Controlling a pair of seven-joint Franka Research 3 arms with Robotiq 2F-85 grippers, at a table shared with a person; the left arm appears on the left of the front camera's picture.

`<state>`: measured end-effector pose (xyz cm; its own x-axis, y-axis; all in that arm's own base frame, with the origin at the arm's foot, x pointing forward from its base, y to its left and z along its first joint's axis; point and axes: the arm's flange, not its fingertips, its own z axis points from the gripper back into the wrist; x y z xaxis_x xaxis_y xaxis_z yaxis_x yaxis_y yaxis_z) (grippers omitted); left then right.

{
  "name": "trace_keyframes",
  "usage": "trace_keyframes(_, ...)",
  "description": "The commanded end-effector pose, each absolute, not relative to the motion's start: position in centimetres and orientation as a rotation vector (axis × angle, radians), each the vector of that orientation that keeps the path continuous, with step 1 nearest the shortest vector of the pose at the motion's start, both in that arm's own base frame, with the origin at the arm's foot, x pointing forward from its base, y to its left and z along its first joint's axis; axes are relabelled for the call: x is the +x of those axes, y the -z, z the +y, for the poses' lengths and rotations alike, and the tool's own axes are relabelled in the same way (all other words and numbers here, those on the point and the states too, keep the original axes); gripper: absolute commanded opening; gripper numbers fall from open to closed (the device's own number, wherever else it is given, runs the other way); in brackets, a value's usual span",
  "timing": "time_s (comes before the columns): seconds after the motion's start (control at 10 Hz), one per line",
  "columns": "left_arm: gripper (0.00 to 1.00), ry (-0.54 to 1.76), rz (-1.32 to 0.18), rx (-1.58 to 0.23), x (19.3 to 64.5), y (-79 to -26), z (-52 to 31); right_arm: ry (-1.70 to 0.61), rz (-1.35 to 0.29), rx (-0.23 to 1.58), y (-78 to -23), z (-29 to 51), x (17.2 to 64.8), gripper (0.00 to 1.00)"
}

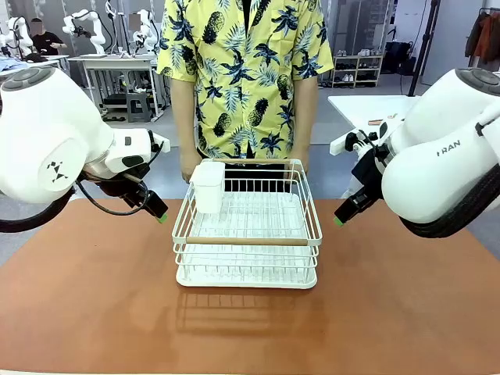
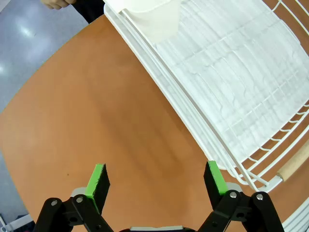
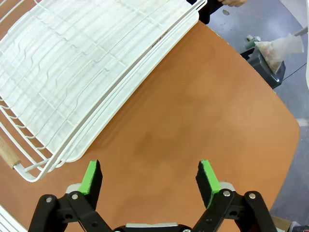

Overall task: Clean the table.
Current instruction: Pick up the Lint Roller when the human hands it over.

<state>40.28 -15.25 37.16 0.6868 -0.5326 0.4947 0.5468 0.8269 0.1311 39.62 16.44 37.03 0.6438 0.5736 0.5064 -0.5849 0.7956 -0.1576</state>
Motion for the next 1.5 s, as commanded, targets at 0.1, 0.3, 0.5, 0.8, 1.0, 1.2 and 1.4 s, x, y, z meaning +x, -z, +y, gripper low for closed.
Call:
trace_keyframes(0.1, 1.0, 0.603, -0.545, -0.028, 40.3, -37.2, -15.2, -0.659, -0.57, 0.022, -37.0, 16.5, 39.6, 1.0)
trace_keyframes(0.3, 1.0, 0.603, -0.545, -0.028, 40.3, -37.2, -15.2, -0.659, -0.57, 0.022, -37.0, 16.5, 39.6, 1.0)
trace_keyframes(0.5, 1.0, 0.588, -0.527, -0.091, 41.2, -40.1, -14.5, -0.612, -0.595, 0.09, -40.7, 15.6, 40.6, 1.0)
trace_keyframes(0.8, 1.0, 0.407, -0.263, -0.442, 42.6, -47.7, -7.2, -0.428, -0.454, 0.409, -48.7, 10.0, 44.4, 1.0)
trace_keyframes(1.0, 1.0, 0.277, -0.233, -0.867, 42.2, -49.8, 0.8, -0.243, -0.354, 0.737, -50.9, 5.0, 45.5, 1.0)
trace_keyframes(1.2, 1.0, 0.09, -0.335, -0.958, 40.3, -49.0, 9.6, -0.092, -0.337, 0.926, -50.9, -1.2, 45.4, 1.0)
trace_keyframes(1.4, 1.0, -0.141, -0.394, -1.056, 36.7, -47.7, 17.8, 0.009, -0.295, 0.963, -49.3, -8.7, 44.9, 1.0)
